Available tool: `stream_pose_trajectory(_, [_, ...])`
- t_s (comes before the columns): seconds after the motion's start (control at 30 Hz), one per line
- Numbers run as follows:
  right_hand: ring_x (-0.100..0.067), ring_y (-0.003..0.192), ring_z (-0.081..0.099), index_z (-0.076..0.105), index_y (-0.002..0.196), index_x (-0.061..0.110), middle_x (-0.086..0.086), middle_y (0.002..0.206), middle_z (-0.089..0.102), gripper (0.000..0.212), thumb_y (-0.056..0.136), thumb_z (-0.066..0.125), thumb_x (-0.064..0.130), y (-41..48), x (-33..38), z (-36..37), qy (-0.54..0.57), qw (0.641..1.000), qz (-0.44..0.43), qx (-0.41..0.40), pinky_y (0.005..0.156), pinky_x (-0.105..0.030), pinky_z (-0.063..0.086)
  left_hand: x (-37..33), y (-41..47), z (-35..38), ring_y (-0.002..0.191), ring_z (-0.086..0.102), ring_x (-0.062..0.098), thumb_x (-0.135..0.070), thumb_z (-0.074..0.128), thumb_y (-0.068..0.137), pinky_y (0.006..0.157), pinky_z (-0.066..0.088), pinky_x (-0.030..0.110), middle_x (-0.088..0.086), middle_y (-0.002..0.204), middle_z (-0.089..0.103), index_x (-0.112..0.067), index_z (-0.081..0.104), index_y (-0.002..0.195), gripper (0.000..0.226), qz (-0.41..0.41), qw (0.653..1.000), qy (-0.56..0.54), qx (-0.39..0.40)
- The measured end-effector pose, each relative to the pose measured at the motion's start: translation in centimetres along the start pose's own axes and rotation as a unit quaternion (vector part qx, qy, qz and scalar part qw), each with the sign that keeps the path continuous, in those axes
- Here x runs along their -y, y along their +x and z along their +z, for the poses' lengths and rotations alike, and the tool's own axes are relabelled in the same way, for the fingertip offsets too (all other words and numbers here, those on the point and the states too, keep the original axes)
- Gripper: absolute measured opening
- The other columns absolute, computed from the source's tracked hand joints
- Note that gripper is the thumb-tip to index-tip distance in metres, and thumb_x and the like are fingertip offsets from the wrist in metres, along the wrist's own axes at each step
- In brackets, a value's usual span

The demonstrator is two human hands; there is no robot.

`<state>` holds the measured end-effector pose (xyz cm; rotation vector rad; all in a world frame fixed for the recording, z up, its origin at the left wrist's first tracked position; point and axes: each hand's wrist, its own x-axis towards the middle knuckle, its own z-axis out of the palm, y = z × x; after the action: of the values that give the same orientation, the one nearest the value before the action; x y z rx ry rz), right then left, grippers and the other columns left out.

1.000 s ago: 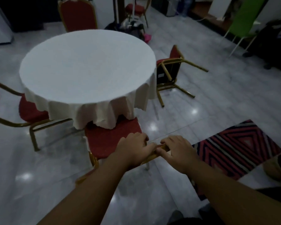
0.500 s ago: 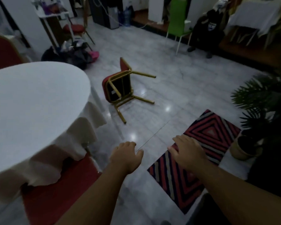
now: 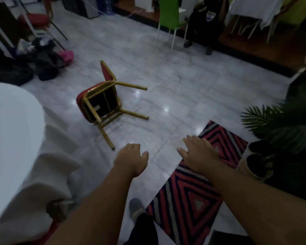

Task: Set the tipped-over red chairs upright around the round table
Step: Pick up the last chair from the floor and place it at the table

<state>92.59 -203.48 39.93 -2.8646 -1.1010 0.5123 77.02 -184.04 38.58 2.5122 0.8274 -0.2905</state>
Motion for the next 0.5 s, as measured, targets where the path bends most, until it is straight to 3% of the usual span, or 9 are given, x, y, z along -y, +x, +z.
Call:
stream_pose_trajectory(0.17, [-0.018,0.154,0.009,0.018,0.158,0.018,-0.002,0.168,0.015,0.069,0.102,0.023,0.058,9.3,-0.9,-4.9,0.012,0.999,0.052,-0.012,0.124,-0.04,0.005,-1.8,12.6,-5.1,0.148,0.034,0.028,-0.045,0.036,0.104,0.121,0.025,0.039,0.014,0.159,0.039,-0.007,0.036,0.154,0.062,0.05,0.998,0.023,0.011])
stream_pose_trajectory(0.5, [-0.018,0.155,0.006,0.011,0.159,0.018,-0.001,0.169,0.009,0.072,0.101,0.02,0.059,26.6,-7.4,-9.3,0.036,0.994,0.105,0.013,0.125,-0.04,0.003,-9.1,33.7,-9.7,0.14,0.042,0.032,-0.044,0.038,0.103,0.116,0.033,0.042,0.018,0.15,0.048,-0.004,0.045,0.145,0.058,0.088,0.995,0.043,0.035])
